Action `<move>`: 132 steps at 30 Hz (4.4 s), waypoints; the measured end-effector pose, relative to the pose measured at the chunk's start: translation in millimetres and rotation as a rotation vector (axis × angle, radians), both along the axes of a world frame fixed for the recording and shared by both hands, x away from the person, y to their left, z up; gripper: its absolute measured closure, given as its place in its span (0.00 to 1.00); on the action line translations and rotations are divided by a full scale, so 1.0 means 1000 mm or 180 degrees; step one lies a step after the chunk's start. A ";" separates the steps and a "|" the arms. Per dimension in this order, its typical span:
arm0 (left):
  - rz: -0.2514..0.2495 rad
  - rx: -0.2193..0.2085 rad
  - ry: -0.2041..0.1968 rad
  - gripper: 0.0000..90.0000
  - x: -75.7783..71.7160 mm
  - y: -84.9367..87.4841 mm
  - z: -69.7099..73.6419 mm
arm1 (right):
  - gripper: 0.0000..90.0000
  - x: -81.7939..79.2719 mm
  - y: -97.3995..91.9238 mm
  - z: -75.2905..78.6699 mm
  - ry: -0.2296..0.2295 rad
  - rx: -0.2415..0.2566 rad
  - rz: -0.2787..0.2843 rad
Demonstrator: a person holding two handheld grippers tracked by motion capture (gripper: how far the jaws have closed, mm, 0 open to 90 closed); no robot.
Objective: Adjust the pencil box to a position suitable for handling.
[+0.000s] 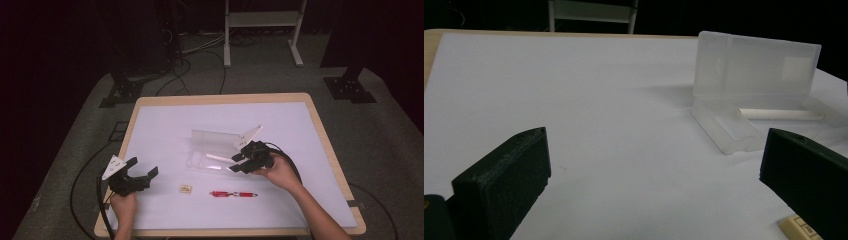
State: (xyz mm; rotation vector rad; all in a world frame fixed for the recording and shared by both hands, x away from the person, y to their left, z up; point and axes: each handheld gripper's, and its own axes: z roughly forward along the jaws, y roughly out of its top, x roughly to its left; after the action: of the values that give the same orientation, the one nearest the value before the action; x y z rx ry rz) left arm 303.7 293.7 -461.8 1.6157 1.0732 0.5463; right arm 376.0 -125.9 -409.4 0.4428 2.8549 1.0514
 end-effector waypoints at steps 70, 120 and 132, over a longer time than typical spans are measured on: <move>0.0005 0.0003 0.0004 0.00 0.000 0.000 0.000 | 0.69 -0.054 -0.003 -0.033 0.0111 -0.0075 0.0343; 0.0002 -0.0006 0.0003 0.00 0.000 0.000 0.000 | 0.88 -0.045 0.005 -0.024 0.0042 -0.0169 0.0412; -0.0002 -0.0008 -0.0001 0.00 0.000 0.000 0.000 | 0.88 -0.030 0.014 -0.004 -0.0032 -0.0162 0.0352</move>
State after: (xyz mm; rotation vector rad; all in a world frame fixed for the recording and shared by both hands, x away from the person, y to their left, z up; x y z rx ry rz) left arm 303.4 293.9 -461.6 1.6137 1.0729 0.5445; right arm 346.1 -112.1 -412.9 0.2780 2.9196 0.9913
